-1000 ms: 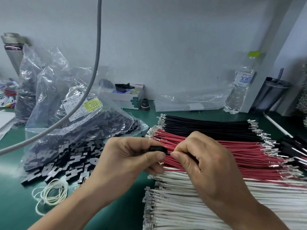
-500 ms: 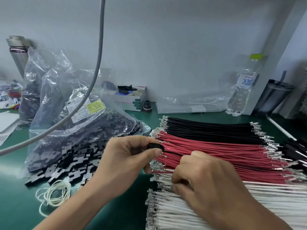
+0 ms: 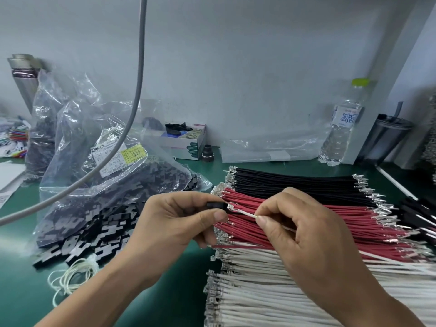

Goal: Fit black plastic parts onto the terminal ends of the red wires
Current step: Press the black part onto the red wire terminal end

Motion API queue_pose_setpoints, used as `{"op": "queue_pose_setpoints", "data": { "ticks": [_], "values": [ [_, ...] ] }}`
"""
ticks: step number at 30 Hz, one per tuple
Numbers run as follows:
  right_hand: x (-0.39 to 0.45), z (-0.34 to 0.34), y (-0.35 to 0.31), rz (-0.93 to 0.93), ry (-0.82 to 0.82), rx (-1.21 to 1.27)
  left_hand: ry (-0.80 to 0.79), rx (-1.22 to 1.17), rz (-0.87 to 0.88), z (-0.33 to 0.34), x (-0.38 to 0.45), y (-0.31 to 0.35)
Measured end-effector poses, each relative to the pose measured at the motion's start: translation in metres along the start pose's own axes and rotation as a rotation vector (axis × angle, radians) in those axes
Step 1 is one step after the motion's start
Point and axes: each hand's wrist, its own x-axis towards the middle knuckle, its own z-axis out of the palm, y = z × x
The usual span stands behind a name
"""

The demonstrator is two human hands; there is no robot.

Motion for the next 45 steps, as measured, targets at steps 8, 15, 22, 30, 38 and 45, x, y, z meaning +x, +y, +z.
{"op": "queue_pose_setpoints", "data": {
  "ticks": [8,15,22,30,38,45],
  "values": [
    [0.001,-0.001,-0.001,-0.071,0.009,-0.116,-0.022,-0.029,-0.006,0.0,0.001,0.001],
    [0.003,-0.004,-0.002,-0.096,-0.013,-0.115,-0.037,-0.023,-0.009,0.001,0.0,0.004],
    [0.002,0.0,-0.005,-0.062,0.018,-0.138,-0.07,0.014,-0.006,-0.001,-0.002,0.005],
    [0.001,0.0,-0.009,-0.022,0.081,-0.222,-0.101,0.019,-0.029,0.003,-0.004,0.003],
    [-0.003,0.015,-0.007,-0.058,0.064,-0.074,-0.09,0.045,-0.057,0.003,-0.008,0.001],
    [0.001,0.015,0.0,-0.069,0.092,-0.061,-0.098,0.097,-0.029,0.001,-0.005,0.005]
  ]
}}
